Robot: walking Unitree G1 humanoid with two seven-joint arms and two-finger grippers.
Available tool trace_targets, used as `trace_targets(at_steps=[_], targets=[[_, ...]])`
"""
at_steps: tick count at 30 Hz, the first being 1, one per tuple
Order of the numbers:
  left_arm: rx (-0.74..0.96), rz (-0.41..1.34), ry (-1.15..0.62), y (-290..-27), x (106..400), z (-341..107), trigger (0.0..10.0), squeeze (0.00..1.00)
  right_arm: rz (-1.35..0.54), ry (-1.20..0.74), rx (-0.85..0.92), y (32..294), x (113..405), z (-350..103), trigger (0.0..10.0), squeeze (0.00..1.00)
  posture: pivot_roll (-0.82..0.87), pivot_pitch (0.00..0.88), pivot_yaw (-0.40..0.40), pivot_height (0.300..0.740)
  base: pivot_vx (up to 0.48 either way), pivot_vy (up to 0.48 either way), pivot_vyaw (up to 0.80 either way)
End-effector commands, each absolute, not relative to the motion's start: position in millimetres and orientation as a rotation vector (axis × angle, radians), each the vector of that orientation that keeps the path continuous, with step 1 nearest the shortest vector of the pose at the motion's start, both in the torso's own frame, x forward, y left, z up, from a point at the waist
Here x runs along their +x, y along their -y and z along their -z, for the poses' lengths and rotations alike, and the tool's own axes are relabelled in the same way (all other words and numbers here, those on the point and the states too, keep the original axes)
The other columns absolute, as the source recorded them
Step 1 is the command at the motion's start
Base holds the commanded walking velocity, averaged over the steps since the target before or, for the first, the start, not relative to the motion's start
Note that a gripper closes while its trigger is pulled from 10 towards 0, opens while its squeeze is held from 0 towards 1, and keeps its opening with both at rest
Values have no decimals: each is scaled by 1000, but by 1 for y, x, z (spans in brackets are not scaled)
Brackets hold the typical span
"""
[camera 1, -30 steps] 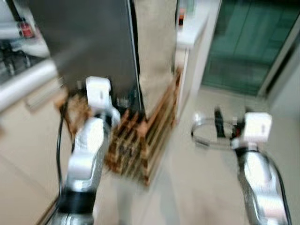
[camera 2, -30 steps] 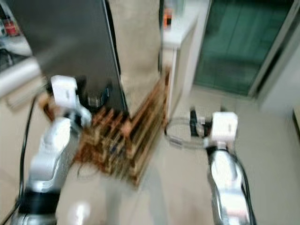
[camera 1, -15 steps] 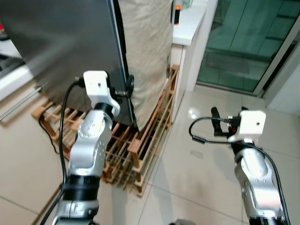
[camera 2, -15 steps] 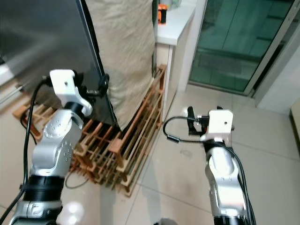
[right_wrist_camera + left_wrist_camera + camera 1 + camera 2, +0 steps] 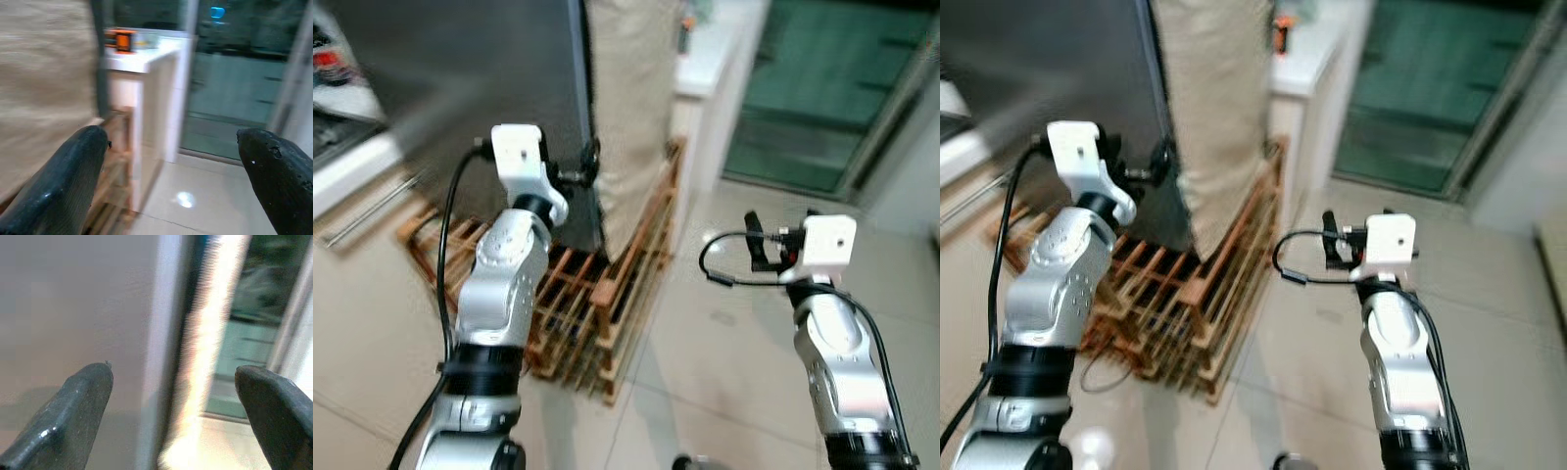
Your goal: Restocking fridge
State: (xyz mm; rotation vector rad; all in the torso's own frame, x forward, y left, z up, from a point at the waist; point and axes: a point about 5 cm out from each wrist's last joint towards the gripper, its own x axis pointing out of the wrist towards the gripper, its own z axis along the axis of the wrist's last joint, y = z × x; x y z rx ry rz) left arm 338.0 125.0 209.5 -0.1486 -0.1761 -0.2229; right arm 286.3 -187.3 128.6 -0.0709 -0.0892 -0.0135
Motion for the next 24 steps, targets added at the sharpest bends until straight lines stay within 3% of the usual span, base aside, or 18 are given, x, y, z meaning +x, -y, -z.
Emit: trace_targets(at_steps=[1, 7, 16, 24], targets=[[-168, 216, 128, -120, 342, -208, 10000, 0, 41, 100, -87, 195, 288, -130, 10000, 0, -104, 18, 33, 740, 0, 0, 0], [-178, 224, 176, -112, 347, -236, 10000, 0, 47, 108, -87, 196, 290, -132, 10000, 0, -104, 17, 31, 740, 0, 0, 0], [-168, 176, 157, -118, 352, -235, 10000, 0, 42, 109, -90, 195, 291, -131, 10000, 0, -109, 14, 35, 740, 0, 0, 0], [-157, 258, 122, -123, 335, -232, 10000, 0, 39, 101, -98, 196, 290, -129, 10000, 0, -97, 9, 32, 740, 0, 0, 0]])
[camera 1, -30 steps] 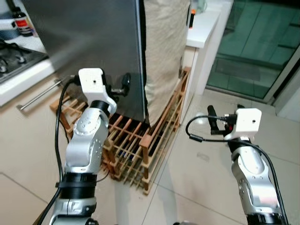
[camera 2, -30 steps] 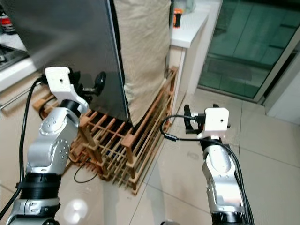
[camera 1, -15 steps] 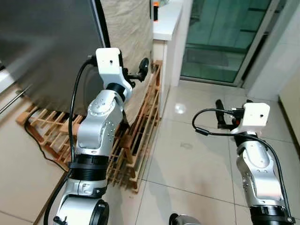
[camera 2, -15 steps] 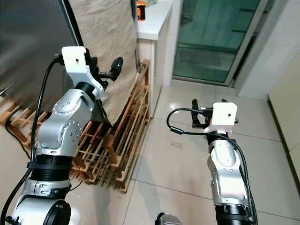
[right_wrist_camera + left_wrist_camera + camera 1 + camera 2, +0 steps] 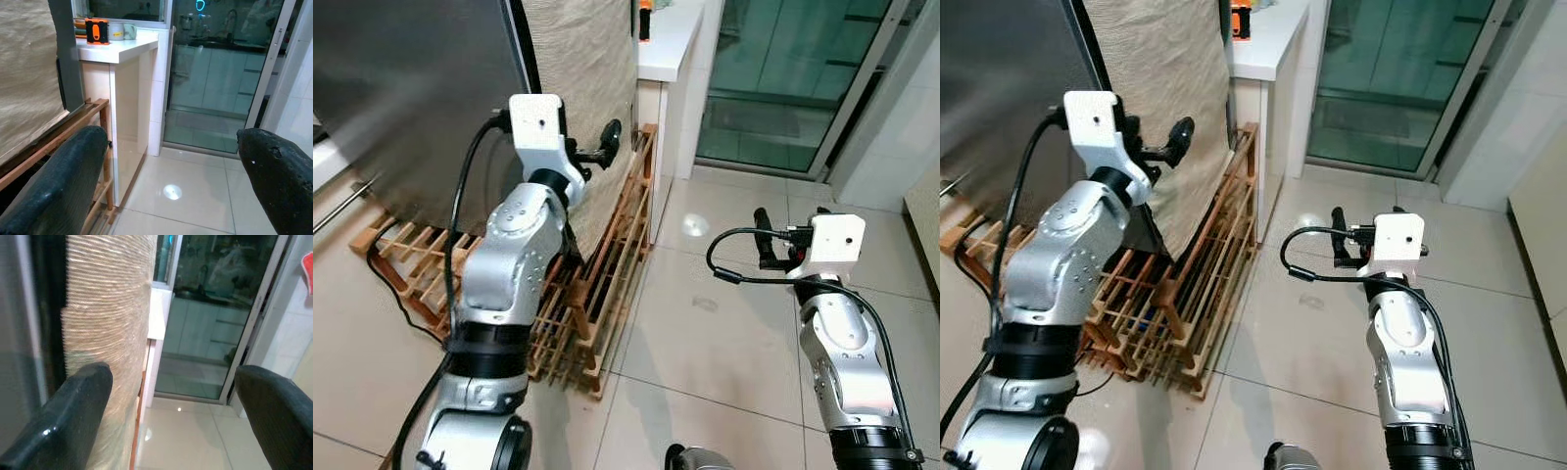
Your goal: Restocking fridge
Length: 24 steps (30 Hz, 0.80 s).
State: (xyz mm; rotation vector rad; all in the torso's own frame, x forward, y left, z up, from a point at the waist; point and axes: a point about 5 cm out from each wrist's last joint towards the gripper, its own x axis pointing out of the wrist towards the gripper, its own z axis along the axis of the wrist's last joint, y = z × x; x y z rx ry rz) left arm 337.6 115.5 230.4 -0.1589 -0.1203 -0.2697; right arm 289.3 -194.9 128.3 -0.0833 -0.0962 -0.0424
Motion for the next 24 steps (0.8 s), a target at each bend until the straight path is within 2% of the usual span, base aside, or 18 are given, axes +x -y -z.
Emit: trace_targets(at_steps=[1, 3, 6, 24], targets=[[-150, 274, 115, -123, 332, -231, 10000, 0, 38, 99, -99, 196, 290, -128, 10000, 0, -97, 9, 32, 740, 0, 0, 0], [-102, 325, 88, -122, 324, -225, 10000, 0, 35, 82, -98, 197, 290, -124, 10000, 0, -79, 9, 22, 740, 0, 0, 0], [-104, 305, 80, -125, 322, -222, 10000, 0, 22, 74, -99, 195, 291, -122, 10000, 0, -70, 7, 16, 740, 0, 0, 0], [-163, 295, 51, -111, 331, -214, 10000, 0, 13, 85, -106, 194, 296, -122, 10000, 0, -91, 0, 19, 740, 0, 0, 0]])
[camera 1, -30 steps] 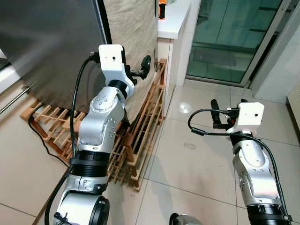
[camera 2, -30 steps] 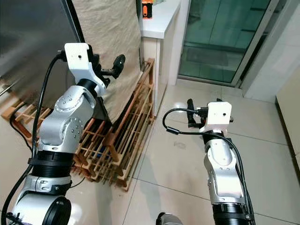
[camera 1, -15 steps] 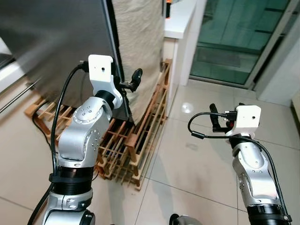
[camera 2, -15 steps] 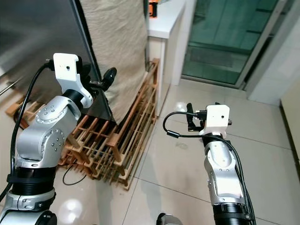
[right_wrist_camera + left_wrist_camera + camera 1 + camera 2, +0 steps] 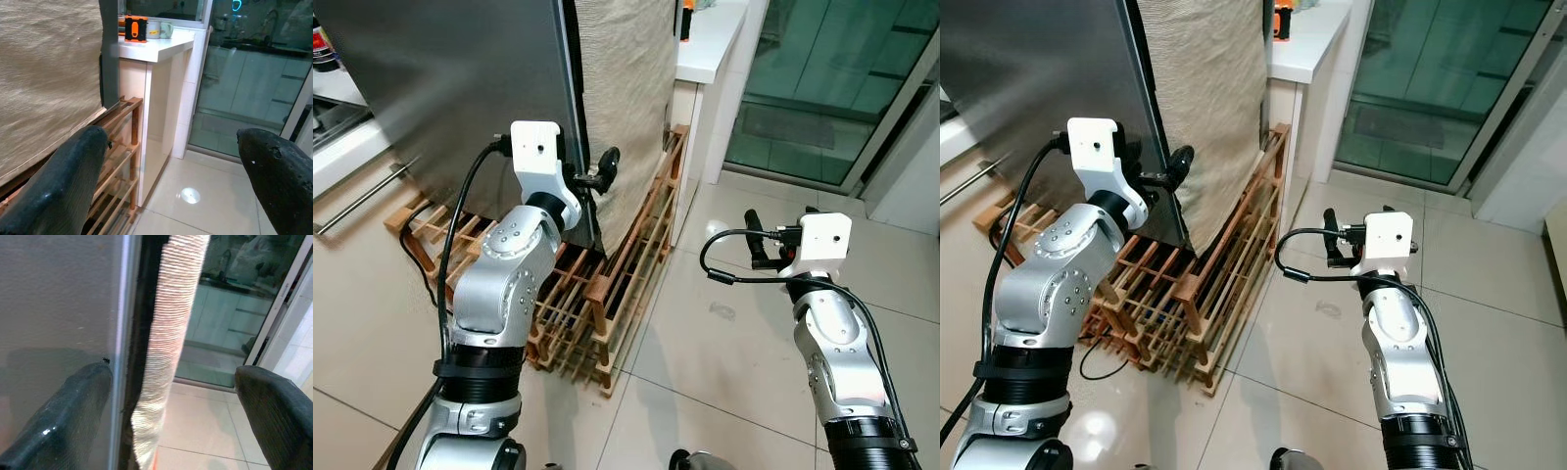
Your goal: Restocking fridge
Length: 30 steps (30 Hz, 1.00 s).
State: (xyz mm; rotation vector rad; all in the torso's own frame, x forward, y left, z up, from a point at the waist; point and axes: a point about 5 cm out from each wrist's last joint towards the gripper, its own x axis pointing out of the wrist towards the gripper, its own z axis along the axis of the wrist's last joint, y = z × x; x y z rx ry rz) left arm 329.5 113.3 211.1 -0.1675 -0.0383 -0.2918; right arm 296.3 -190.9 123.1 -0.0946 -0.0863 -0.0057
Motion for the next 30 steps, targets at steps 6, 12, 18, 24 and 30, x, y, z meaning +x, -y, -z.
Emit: trace_targets(at_steps=[6, 12, 18, 24, 30], targets=[[-185, 294, 60, -101, 341, -214, 10000, 0, 17, 79, -106, 194, 295, -119, 10000, 0, -92, 1, 16, 740, 0, 0, 0], [-179, 206, 76, -103, 354, -217, 10000, 0, 14, 81, -105, 192, 295, -119, 10000, 0, -104, 1, 24, 740, 0, 0, 0], [-202, 182, 76, -105, 358, -214, 10000, 0, 29, 80, -105, 195, 293, -118, 10000, 0, -113, 7, 27, 740, 0, 0, 0], [-235, 201, 89, -98, 363, -216, 10000, 0, 30, 79, -104, 195, 293, -117, 10000, 0, -111, 10, 23, 740, 0, 0, 0], [-297, 246, 96, -88, 367, -224, 10000, 0, 27, 83, -105, 193, 295, -118, 10000, 0, -121, 10, 31, 740, 0, 0, 0]])
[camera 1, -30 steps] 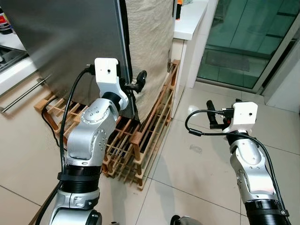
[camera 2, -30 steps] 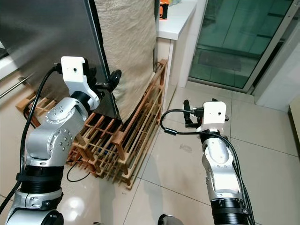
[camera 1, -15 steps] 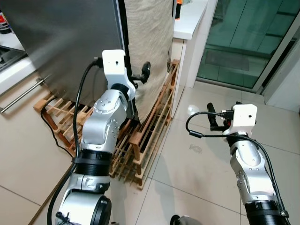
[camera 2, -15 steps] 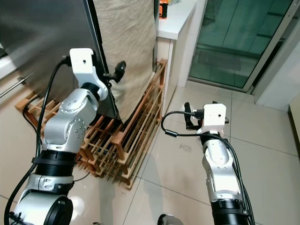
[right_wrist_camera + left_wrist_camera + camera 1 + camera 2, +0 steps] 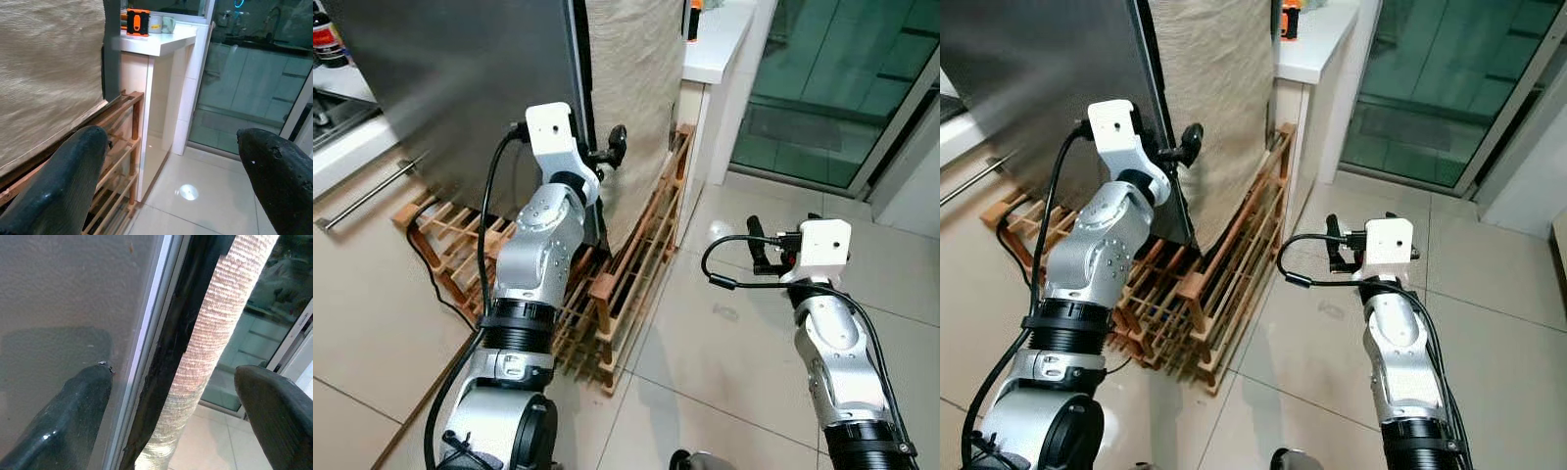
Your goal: Restocking fridge
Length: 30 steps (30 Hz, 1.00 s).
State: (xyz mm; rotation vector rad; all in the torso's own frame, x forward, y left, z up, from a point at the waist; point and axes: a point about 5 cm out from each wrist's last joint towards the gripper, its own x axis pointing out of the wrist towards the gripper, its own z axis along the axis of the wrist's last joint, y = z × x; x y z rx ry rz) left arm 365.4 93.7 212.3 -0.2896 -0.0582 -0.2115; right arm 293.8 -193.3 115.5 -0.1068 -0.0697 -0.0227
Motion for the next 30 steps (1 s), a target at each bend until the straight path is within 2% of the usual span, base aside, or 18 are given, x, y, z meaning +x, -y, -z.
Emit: trace_targets(at_steps=[1, 19, 30], targets=[[-295, 251, 100, -87, 367, -225, 10000, 0, 30, 84, -105, 194, 295, -118, 10000, 0, -121, 10, 31, 740, 0, 0, 0], [-291, 318, 102, -79, 358, -226, 10000, 0, 36, 80, -106, 195, 294, -117, 10000, 0, -119, 13, 28, 740, 0, 0, 0], [-254, 314, 79, -75, 365, -221, 10000, 0, 34, 79, -104, 193, 296, -117, 10000, 0, -120, 14, 26, 740, 0, 0, 0]])
